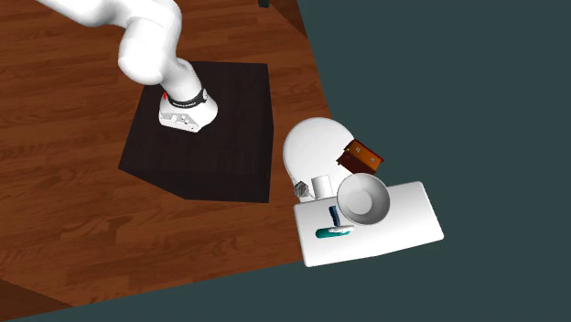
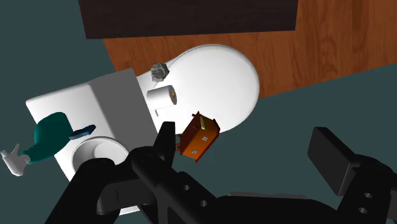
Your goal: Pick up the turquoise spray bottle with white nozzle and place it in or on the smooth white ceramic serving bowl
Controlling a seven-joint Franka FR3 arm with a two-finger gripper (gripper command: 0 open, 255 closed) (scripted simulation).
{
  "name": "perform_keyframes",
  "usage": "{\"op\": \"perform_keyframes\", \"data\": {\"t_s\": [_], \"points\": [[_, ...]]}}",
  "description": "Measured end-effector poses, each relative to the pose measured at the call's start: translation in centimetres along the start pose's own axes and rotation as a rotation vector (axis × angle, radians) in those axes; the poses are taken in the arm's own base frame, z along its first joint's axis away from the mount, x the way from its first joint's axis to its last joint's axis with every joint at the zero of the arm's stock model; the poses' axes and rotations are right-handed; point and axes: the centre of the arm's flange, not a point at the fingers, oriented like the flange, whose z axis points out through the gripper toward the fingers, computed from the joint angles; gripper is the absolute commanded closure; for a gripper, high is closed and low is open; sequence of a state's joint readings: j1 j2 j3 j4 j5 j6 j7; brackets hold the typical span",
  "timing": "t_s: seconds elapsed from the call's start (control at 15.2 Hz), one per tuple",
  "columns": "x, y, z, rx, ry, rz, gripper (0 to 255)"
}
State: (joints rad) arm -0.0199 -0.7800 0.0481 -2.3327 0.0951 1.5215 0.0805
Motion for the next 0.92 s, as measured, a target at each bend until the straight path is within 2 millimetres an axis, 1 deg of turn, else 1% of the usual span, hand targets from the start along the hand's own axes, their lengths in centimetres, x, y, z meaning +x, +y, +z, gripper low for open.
{"op": "perform_keyframes", "data": {"t_s": [0.07,0.13,0.26,0.4,0.73,0.79,0.86,0.92], "points": [[0.0,0.0,0.0,0.000,0.000,0.000,0],[0.4,0.5,0.3,0.000,0.000,-0.001,0],[1.3,2.0,1.1,-0.001,-0.001,-0.003,0],[2.2,4.3,2.4,-0.002,-0.002,-0.006,0],[5.0,9.0,5.5,-0.005,-0.005,-0.015,0],[5.6,10.1,6.1,-0.005,-0.005,-0.017,0],[5.8,11.3,6.8,-0.006,-0.006,-0.019,0],[6.5,12.5,7.3,-0.006,-0.005,-0.021,0]]}}
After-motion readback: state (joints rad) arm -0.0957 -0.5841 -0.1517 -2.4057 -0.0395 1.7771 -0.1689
